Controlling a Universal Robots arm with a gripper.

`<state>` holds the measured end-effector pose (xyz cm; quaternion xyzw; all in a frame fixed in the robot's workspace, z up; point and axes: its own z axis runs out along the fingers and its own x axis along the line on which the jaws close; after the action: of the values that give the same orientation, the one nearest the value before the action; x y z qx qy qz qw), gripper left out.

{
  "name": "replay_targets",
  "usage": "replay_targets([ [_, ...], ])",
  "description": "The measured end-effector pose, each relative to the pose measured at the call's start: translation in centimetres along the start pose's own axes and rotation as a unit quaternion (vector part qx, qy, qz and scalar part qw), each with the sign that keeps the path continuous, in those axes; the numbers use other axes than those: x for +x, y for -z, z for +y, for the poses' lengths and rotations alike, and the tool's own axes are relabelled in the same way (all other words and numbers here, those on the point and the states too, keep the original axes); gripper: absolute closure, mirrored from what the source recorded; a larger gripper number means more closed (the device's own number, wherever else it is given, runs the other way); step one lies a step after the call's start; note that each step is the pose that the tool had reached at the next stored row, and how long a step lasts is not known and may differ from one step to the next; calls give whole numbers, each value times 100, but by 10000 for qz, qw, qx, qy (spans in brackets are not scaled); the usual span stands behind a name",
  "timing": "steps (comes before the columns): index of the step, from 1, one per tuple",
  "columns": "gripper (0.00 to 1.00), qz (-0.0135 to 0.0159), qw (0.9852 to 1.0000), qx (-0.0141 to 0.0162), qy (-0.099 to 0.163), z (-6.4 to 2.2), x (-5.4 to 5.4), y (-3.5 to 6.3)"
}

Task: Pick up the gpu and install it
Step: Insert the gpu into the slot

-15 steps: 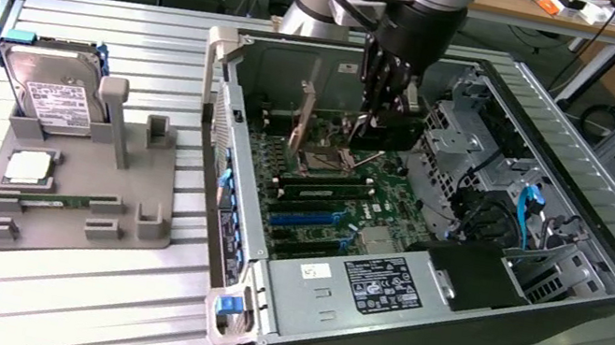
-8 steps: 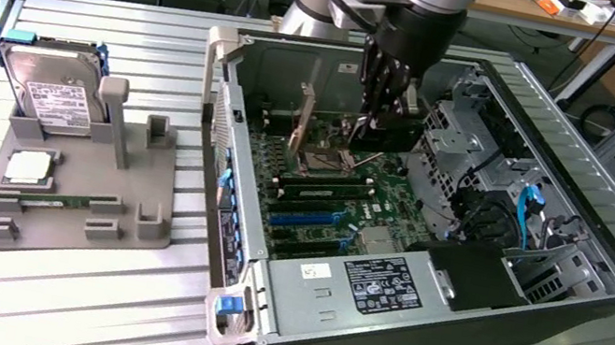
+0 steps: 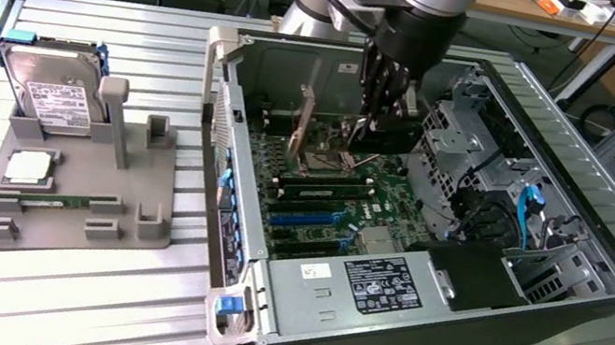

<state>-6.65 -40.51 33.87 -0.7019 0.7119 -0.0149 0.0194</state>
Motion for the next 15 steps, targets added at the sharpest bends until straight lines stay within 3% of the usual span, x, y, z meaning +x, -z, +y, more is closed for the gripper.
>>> replay_targets([
  [15, 73, 0, 10000, 0, 0, 2, 11, -35],
])
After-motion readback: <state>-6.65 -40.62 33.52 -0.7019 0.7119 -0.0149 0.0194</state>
